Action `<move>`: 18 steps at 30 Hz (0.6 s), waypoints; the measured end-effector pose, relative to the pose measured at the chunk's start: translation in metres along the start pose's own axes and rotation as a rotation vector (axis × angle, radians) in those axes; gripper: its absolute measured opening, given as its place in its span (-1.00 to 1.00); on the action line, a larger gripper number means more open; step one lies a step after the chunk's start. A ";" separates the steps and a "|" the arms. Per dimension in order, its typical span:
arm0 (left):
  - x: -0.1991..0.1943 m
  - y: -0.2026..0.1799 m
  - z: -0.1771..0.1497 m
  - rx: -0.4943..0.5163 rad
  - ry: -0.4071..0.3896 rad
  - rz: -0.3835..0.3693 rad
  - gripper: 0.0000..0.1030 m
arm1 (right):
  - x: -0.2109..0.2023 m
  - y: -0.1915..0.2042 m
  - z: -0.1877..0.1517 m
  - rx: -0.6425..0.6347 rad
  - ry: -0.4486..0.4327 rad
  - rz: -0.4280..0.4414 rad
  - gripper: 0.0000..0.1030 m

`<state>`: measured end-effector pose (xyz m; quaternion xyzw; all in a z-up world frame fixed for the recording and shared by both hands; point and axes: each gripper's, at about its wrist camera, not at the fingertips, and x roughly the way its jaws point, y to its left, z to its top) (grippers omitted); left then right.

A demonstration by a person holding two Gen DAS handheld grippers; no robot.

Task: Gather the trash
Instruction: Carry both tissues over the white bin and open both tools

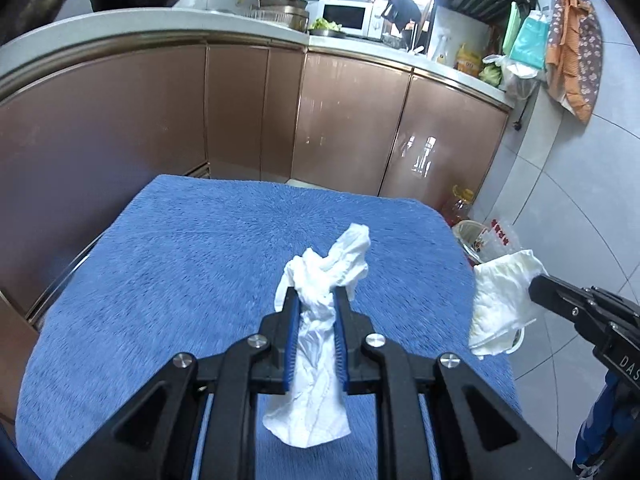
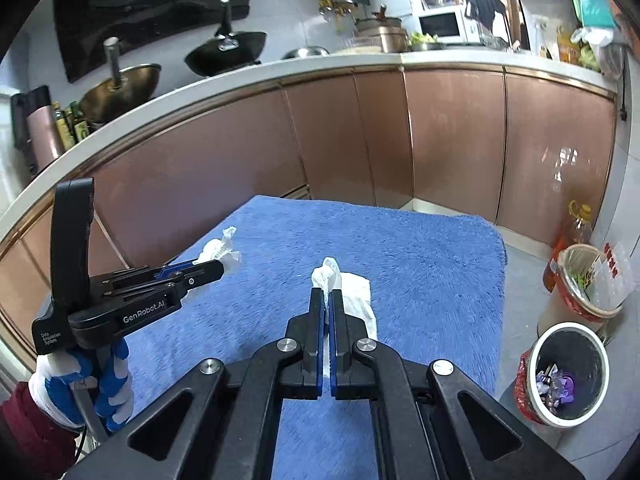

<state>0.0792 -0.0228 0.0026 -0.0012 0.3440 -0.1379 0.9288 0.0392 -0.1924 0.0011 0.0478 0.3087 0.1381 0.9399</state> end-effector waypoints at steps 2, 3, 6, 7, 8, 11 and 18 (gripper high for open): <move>-0.016 -0.005 -0.003 0.005 -0.015 0.003 -0.71 | -0.015 0.007 -0.003 -0.011 -0.012 0.006 -0.96; -0.023 -0.008 -0.004 0.006 -0.021 0.004 -0.71 | -0.020 0.010 -0.004 -0.016 -0.016 0.009 -0.96; -0.043 -0.015 -0.008 0.012 -0.041 0.005 -0.71 | -0.041 0.016 -0.009 -0.032 -0.036 0.019 -0.97; -0.049 -0.018 -0.010 0.014 -0.046 0.006 -0.71 | -0.048 0.017 -0.011 -0.034 -0.044 0.023 -0.97; -0.055 -0.020 -0.011 0.017 -0.051 0.007 -0.71 | -0.054 0.018 -0.012 -0.035 -0.049 0.026 -0.96; -0.069 -0.033 -0.012 0.023 -0.064 0.007 -0.71 | -0.073 0.016 -0.017 -0.034 -0.072 0.031 -0.97; -0.079 -0.076 -0.009 0.062 -0.068 -0.024 -0.71 | -0.103 -0.004 -0.025 -0.013 -0.115 0.028 -0.97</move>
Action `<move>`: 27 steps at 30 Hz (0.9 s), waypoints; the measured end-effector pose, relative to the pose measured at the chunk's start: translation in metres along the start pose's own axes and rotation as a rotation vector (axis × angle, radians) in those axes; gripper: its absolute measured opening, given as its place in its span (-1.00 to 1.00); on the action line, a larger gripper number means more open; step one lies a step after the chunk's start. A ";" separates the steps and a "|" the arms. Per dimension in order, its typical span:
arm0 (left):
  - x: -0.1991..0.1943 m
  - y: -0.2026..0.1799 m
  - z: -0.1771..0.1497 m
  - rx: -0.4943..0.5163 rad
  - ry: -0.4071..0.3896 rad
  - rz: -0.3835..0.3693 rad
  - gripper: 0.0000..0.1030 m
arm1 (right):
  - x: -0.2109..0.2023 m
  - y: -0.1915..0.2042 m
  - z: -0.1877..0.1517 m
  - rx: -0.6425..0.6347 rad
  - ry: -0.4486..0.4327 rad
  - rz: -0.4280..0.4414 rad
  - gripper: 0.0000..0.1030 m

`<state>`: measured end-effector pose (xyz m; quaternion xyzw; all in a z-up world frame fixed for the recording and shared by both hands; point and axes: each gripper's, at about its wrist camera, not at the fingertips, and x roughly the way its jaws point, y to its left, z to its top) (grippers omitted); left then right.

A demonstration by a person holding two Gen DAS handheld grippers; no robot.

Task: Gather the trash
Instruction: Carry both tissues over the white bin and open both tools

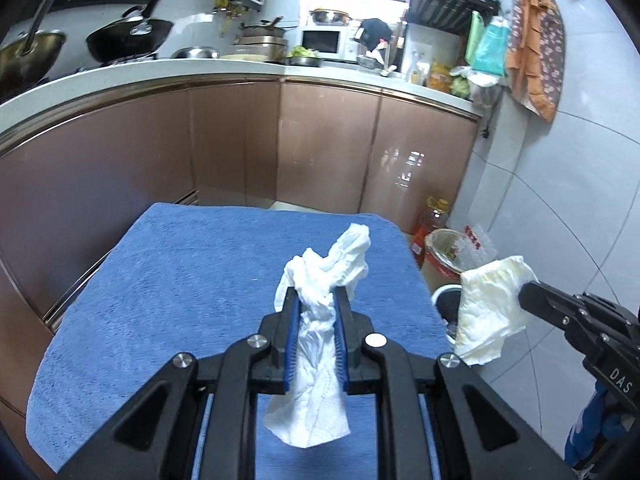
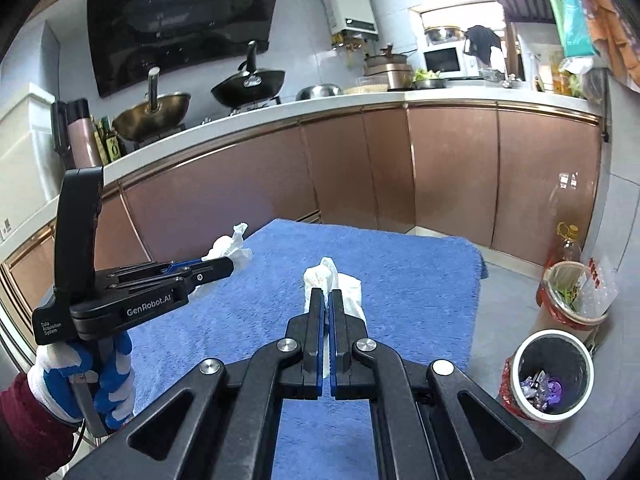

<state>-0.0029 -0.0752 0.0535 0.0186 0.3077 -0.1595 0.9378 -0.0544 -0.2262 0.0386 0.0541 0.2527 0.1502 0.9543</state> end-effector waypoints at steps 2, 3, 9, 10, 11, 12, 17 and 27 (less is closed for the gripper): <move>0.005 -0.020 0.003 0.032 0.013 -0.018 -0.71 | -0.007 -0.014 -0.001 0.027 -0.017 -0.004 -0.97; 0.008 -0.030 0.005 0.049 0.022 -0.031 -0.71 | -0.012 -0.024 -0.002 0.044 -0.027 -0.009 -0.96; 0.046 -0.098 0.016 0.153 0.086 -0.124 -0.71 | -0.017 -0.082 -0.008 0.125 -0.063 -0.085 -0.96; 0.053 -0.109 0.018 0.165 0.097 -0.140 -0.71 | -0.015 -0.096 -0.010 0.141 -0.064 -0.104 -0.96; 0.066 -0.125 0.021 0.183 0.115 -0.164 -0.71 | -0.014 -0.110 -0.012 0.157 -0.064 -0.124 -0.97; 0.076 -0.136 0.023 0.198 0.127 -0.180 -0.71 | -0.013 -0.124 -0.014 0.173 -0.064 -0.146 -0.96; 0.143 -0.198 0.033 0.277 0.194 -0.255 -0.71 | -0.001 -0.197 -0.022 0.261 -0.052 -0.240 -0.96; 0.274 -0.288 0.034 0.343 0.338 -0.362 -0.71 | 0.044 -0.336 -0.055 0.416 0.037 -0.419 -0.96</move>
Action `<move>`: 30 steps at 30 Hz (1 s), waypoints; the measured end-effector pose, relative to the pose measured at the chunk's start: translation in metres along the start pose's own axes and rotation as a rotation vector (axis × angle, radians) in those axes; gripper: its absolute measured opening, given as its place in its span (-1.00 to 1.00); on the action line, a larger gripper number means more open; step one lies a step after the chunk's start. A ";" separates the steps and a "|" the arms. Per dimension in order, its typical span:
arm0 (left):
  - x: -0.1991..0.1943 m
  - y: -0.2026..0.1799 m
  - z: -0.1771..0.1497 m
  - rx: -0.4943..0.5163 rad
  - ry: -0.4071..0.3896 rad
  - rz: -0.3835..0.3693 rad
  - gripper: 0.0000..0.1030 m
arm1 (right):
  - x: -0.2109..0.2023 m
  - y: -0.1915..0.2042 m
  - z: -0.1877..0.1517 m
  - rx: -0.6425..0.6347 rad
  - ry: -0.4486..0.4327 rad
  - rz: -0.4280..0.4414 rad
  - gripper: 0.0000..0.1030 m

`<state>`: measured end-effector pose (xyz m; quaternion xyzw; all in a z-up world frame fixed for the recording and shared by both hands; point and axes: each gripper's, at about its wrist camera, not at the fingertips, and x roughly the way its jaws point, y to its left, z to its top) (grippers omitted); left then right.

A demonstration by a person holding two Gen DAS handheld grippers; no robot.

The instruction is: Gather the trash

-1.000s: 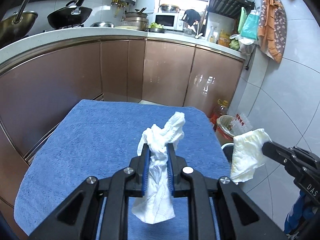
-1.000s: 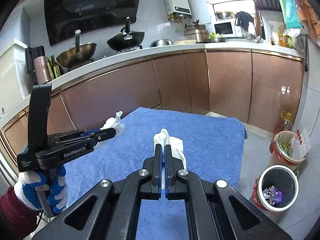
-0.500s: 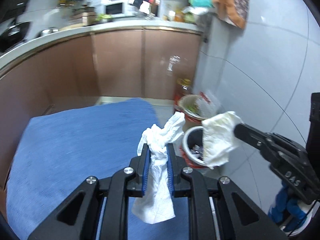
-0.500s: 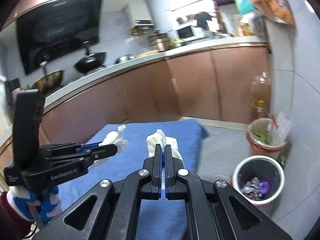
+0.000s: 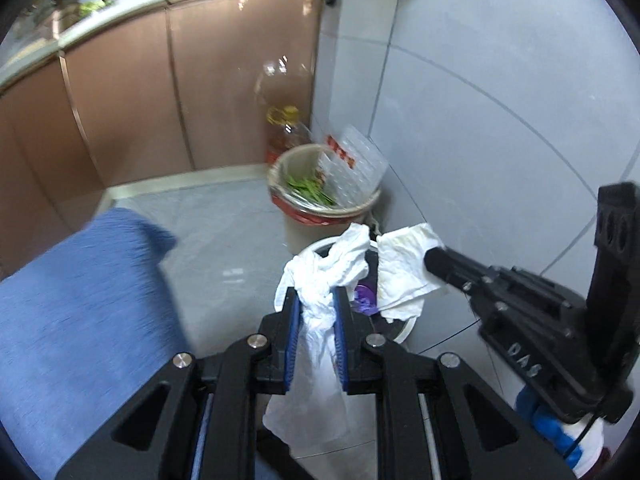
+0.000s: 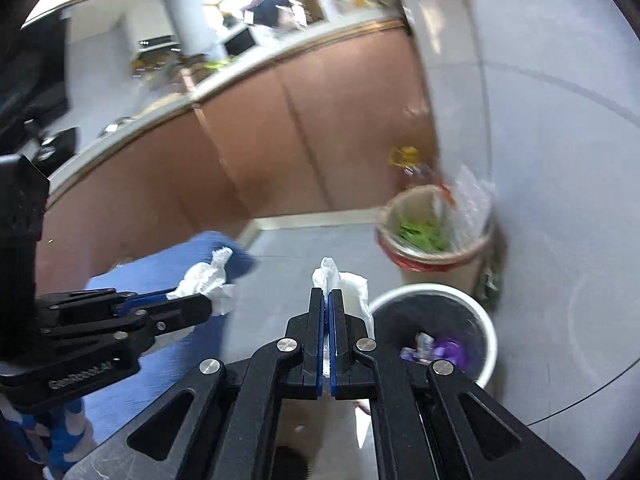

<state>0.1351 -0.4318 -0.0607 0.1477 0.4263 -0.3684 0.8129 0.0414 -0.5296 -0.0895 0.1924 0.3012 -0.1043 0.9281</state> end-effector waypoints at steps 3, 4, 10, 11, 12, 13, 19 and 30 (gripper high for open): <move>0.039 -0.008 0.011 0.004 0.052 -0.039 -0.68 | 0.029 -0.027 -0.003 0.032 0.036 -0.051 -0.96; 0.049 -0.012 0.011 0.004 0.063 -0.045 -0.65 | 0.038 -0.034 -0.005 0.041 0.047 -0.062 -0.96; 0.096 -0.025 0.022 -0.001 0.106 -0.088 -0.64 | 0.085 -0.073 -0.015 0.095 0.108 -0.116 -0.94; 0.103 -0.027 0.024 -0.008 0.113 -0.094 -0.63 | 0.092 -0.079 -0.016 0.104 0.117 -0.122 -0.94; 0.111 -0.028 0.026 -0.017 0.123 -0.101 -0.63 | 0.097 -0.082 -0.017 0.108 0.124 -0.126 -0.92; 0.116 -0.029 0.027 -0.022 0.128 -0.107 -0.61 | 0.103 -0.086 -0.018 0.110 0.134 -0.133 -0.89; 0.130 -0.028 0.032 -0.068 0.119 -0.123 -0.04 | 0.126 -0.100 -0.024 0.108 0.175 -0.172 -0.68; 0.099 -0.025 0.027 -0.093 0.073 -0.098 0.06 | 0.103 -0.088 -0.034 0.106 0.176 -0.219 -0.13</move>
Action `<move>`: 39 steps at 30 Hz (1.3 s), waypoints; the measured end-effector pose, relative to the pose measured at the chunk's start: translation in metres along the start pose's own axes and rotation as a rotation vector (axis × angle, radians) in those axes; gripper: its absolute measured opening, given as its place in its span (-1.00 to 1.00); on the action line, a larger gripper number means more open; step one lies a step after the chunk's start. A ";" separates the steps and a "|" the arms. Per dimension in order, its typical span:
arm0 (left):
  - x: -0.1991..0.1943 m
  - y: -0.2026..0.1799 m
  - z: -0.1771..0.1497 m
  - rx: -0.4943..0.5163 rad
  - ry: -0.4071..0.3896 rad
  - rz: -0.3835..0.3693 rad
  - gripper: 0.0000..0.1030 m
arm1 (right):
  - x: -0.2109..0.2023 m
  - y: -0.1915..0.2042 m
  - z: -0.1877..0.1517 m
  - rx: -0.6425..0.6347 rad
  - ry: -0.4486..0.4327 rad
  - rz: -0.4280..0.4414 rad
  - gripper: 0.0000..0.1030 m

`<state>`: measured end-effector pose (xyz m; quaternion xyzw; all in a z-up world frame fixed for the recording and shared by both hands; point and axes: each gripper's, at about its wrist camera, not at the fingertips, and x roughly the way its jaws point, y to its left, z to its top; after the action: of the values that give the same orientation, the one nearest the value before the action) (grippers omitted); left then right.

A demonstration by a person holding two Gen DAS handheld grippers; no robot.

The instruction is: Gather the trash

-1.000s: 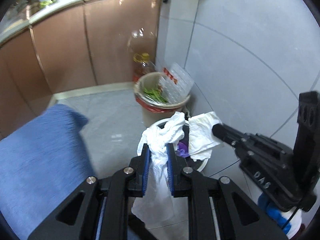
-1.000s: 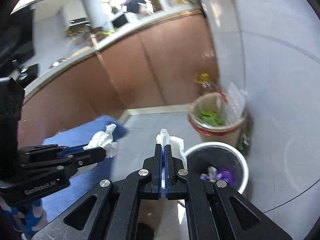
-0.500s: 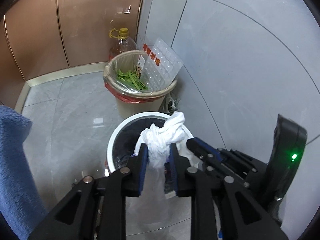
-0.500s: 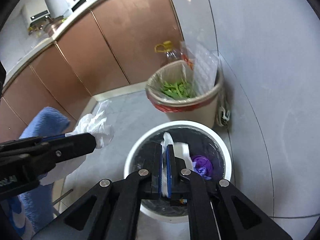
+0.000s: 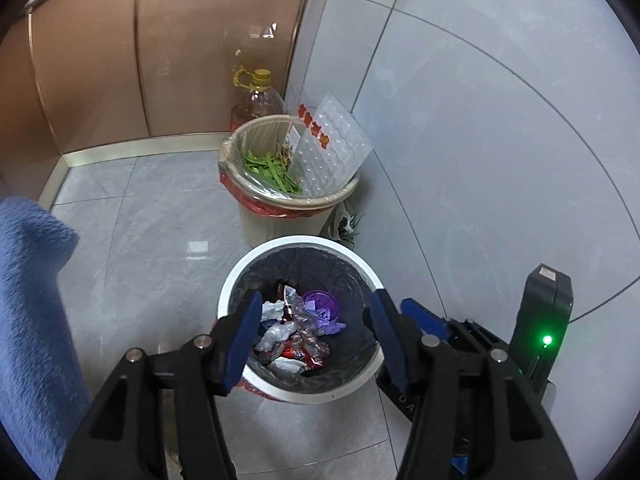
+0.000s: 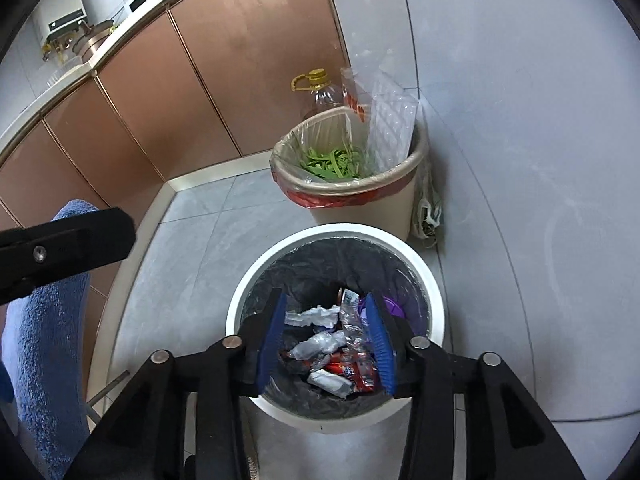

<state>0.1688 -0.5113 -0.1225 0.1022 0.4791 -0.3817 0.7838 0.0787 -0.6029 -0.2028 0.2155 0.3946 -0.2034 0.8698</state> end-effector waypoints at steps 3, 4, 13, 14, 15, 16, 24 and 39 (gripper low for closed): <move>-0.019 0.003 -0.007 -0.016 -0.019 0.014 0.08 | -0.018 0.008 -0.001 -0.007 -0.023 -0.017 -0.04; -0.026 0.004 -0.009 -0.020 -0.027 0.018 0.12 | -0.024 0.011 -0.001 -0.011 -0.030 -0.020 0.01; -0.123 0.021 -0.041 -0.063 -0.199 0.086 0.16 | -0.108 0.059 -0.009 -0.087 -0.145 0.007 0.39; -0.135 0.024 -0.046 -0.066 -0.221 0.098 0.16 | -0.119 0.067 -0.011 -0.103 -0.160 0.012 0.46; -0.149 0.028 -0.053 -0.067 -0.244 0.113 0.16 | -0.130 0.074 -0.013 -0.117 -0.176 0.017 0.49; -0.158 0.031 -0.059 -0.068 -0.258 0.125 0.16 | -0.140 0.081 -0.015 -0.128 -0.190 0.025 0.53; -0.247 0.068 -0.115 -0.083 -0.327 0.250 0.24 | -0.223 0.149 -0.041 -0.226 -0.278 0.106 0.76; -0.388 0.125 -0.224 -0.216 -0.495 0.539 0.42 | -0.310 0.255 -0.103 -0.411 -0.353 0.184 0.99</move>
<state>0.0084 -0.1134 0.0573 0.0459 0.2688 -0.1222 0.9543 -0.0368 -0.2809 0.0303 0.0310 0.2489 -0.0738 0.9652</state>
